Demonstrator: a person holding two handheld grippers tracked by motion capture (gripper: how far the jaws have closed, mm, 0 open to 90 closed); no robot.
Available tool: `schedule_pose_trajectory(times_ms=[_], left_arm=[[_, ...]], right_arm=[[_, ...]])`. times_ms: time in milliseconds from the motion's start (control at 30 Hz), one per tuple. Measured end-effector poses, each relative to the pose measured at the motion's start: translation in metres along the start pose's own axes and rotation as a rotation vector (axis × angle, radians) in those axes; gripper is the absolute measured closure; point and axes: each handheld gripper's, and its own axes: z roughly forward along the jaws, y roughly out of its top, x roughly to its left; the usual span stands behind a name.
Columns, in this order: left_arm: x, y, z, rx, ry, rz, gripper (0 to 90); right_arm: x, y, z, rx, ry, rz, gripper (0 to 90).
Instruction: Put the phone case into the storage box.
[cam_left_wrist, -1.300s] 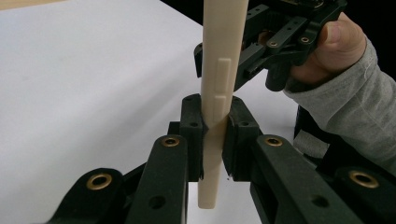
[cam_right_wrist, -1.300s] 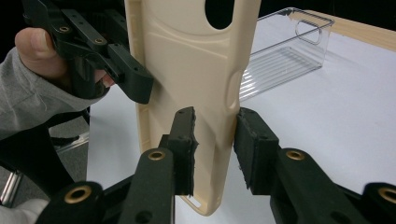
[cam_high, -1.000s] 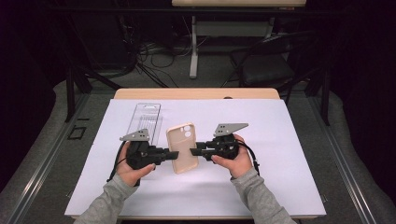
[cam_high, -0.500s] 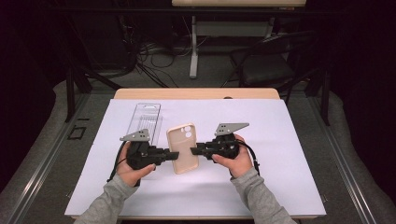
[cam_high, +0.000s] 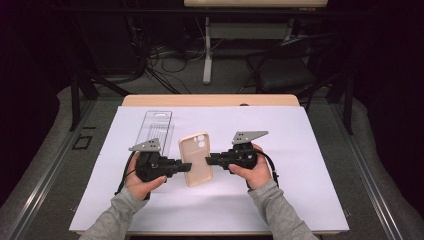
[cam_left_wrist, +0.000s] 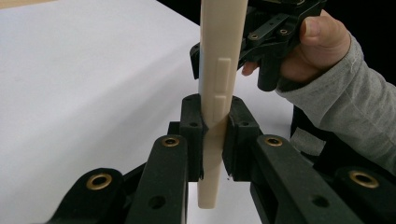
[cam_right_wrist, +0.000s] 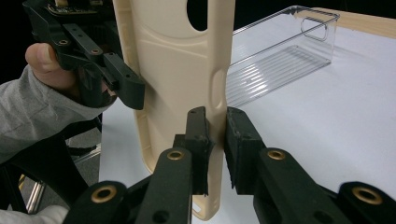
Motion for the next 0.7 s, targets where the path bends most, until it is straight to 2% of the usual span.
schedule_pose_trajectory(times_ms=[200,700], left_arm=[[0.0003,-0.0001,-0.0002,0.0,0.002,-0.001,80.1],[0.0011,-0.0004,0.0001,-0.008,0.006,-0.009,80.0]], right_arm=[[0.0005,0.0,-0.0001,0.001,-0.003,-0.002,81.0],[0.005,0.0002,0.0005,-0.009,-0.047,-0.006,81.7]])
